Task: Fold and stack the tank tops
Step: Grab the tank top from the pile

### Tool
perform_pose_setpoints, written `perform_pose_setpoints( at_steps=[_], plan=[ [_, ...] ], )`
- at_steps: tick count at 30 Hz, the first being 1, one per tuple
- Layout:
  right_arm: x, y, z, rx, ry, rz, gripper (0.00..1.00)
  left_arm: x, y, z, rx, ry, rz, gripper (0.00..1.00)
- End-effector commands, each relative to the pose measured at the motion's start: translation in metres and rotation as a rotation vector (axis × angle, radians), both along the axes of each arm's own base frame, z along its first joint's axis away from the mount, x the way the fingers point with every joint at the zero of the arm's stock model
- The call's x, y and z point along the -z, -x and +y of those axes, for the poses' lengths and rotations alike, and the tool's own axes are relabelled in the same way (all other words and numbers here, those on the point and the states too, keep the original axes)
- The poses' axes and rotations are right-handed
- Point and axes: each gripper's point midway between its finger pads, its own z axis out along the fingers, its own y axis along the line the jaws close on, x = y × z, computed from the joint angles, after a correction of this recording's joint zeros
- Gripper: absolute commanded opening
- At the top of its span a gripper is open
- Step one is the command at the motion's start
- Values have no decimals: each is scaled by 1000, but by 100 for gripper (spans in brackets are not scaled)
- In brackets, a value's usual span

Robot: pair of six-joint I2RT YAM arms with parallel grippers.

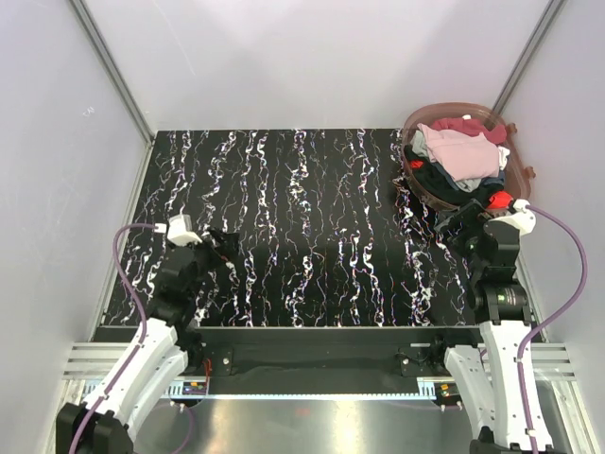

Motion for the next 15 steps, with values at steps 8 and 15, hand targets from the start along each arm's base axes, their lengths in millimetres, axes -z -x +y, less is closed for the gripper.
perform_pose_setpoints(
  at_steps=[8,15],
  plan=[
    [-34,-63,0,-47,51,78,93,-31,-10,-50,244,55,-91,99],
    [-40,-148,-19,-1,120,217,88,-29,-10,-57,276,43,-96,99]
  ],
)
